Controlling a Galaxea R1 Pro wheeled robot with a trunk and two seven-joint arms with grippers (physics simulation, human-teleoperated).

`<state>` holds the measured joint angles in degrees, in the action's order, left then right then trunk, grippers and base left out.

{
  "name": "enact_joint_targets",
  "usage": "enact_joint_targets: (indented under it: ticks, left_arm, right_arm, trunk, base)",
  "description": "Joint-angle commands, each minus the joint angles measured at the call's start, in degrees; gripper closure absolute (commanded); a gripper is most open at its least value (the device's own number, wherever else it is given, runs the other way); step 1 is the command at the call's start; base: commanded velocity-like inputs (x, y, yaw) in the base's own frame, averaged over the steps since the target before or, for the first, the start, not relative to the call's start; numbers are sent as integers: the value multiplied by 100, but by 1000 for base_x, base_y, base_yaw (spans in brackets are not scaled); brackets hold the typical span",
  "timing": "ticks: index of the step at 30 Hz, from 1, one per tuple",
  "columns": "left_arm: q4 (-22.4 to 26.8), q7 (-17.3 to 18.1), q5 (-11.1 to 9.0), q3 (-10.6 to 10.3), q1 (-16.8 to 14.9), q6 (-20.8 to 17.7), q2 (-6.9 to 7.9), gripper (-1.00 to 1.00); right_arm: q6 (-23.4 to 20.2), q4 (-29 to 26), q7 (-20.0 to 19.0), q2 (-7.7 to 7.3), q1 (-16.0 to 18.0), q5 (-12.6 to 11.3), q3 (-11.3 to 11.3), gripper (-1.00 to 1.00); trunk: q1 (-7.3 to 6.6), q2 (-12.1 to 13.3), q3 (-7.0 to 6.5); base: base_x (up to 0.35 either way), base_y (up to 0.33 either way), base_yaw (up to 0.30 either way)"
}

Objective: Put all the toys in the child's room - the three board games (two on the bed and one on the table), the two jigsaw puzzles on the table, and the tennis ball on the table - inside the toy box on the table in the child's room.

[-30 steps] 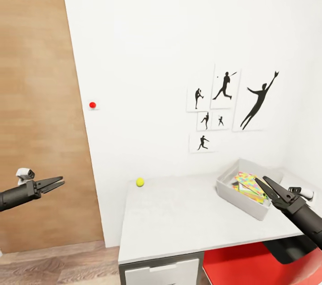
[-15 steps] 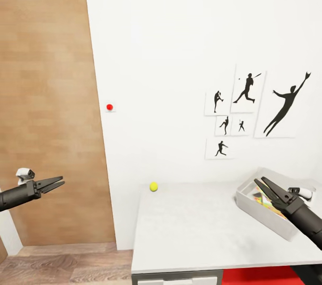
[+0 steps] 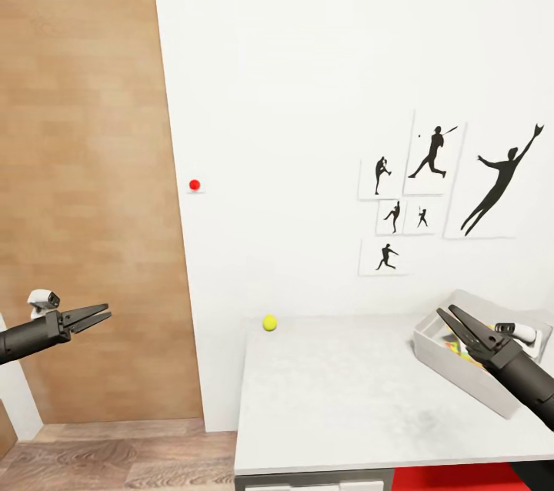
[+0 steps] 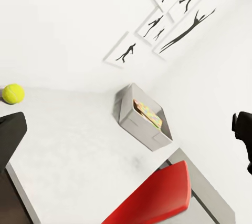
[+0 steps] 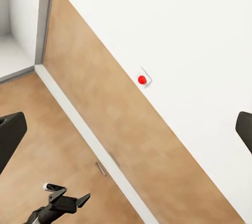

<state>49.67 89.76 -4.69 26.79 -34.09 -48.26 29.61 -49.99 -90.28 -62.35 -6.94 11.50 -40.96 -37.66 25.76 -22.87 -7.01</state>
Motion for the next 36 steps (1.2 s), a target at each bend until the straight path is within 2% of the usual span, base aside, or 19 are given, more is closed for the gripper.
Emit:
enact_joint_targets:
  ticks: [1, 6, 8, 10, 12, 13, 14, 15, 16, 17, 19, 20, 21, 24, 27, 28, 30, 35, 36]
  left_arm:
    - [-1, 24, 5, 1, -2, -61, 0, -100]
    - [-1, 24, 6, 1, -2, -61, 0, -100]
    - [-1, 24, 6, -3, -2, -61, 0, -100]
    - [-1, 24, 5, -6, -2, -60, -5, -100]
    - [-1, 24, 5, -7, -2, -55, -7, -100]
    - [-1, 24, 5, -7, -2, -55, -7, -100]
    - [-1, 24, 6, -7, -2, -54, -8, -100]
    - [-1, 24, 7, -7, -2, -52, -8, -100]
    - [-1, 24, 9, -6, -2, -45, -8, -100]
    - [-1, 24, 10, -4, -2, -43, -8, -100]
    - [-1, 24, 11, -5, -2, -37, -8, -100]
    - [-1, 24, 11, -6, -2, -30, -8, -100]
    - [-1, 24, 11, -6, -2, -25, -8, -100]
    - [-1, 24, 12, -4, -2, -14, -8, -100]
    - [-1, 24, 14, -1, -2, -11, -7, -100]
    - [-1, 24, 18, 0, -2, -10, -4, -100]
    - [-3, 24, 28, 0, -2, -9, -2, -100]
    - [-7, 24, 36, 8, -2, -8, 3, -100]
    - [-8, 24, 37, 8, -2, -5, 5, -100]
  right_arm:
    - [-29, 0, -8, 0, 2, -10, -2, -100]
    - [-17, -6, 85, 7, 1, 24, 69, -100]
    - [51, -17, 288, 8, 1, 126, 215, -100]
    - [168, -37, 725, 8, 8, 249, 577, -100]
    - [207, -46, 1339, 13, 19, 310, 1152, -100]
    - [213, -47, 1535, 14, 27, 318, 1322, -100]
    - [221, -48, 1976, 22, 55, 329, 1688, -100]
    - [225, -49, 2221, 31, 77, 330, 1875, -100]
    - [232, -42, 2759, 73, 159, 320, 2237, -100]
    - [234, -35, 3049, 111, 222, 305, 2403, -100]
    - [233, -12, 3651, 218, 405, 284, 2707, -100]
    - [226, 22, 4262, 371, 655, 276, 2973, -100]
    - [219, 53, 4564, 458, 796, 277, 3094, -100]
    - [157, 503, 6060, 907, 1517, 285, 3651, -100]
    - [133, 994, 6883, 1122, 1952, 289, 3893, -100]
    - [143, 1405, 7364, 1227, 2254, 295, 4004, -100]
    - [170, 2100, 7916, 1344, 2664, 298, 4104, -100]
    - [351, 2945, 8404, 1454, 3112, 324, 4212, -100]
    - [435, 3079, 8499, 1470, 3194, 333, 4348, -100]
  trunk:
    - [2, -5, 3]
    - [2, -5, 3]
    - [2, -5, 3]
    - [2, -5, 3]
    - [2, -5, 3]
    - [2, -5, 3]
    - [2, -5, 3]
    - [2, -5, 3]
    - [2, -5, 3]
    - [2, -5, 3]
    - [2, -5, 3]
    - [2, -5, 3]
    - [2, -5, 3]
    - [2, -5, 3]
    - [2, -5, 3]
    - [2, -5, 3]
    - [2, -5, 3]
    - [2, -5, 3]
    - [2, -5, 3]
  base:
    - [0, 8, 0]
    - [0, 3, 0]
    - [0, 1, 0]
    - [0, 0, 0]
    - [0, 0, 0]
    - [0, 0, 0]
    - [0, 0, 0]
    - [0, 0, 0]
    - [0, 0, 0]
    - [0, 0, 0]
    - [0, 0, 0]
    - [0, 0, 0]
    - [0, 0, 0]
    - [0, 0, 0]
    - [0, 4, 0]
    - [0, 82, 0]
    - [0, 151, 0]
    - [0, 207, 0]
    - [0, 91, 0]
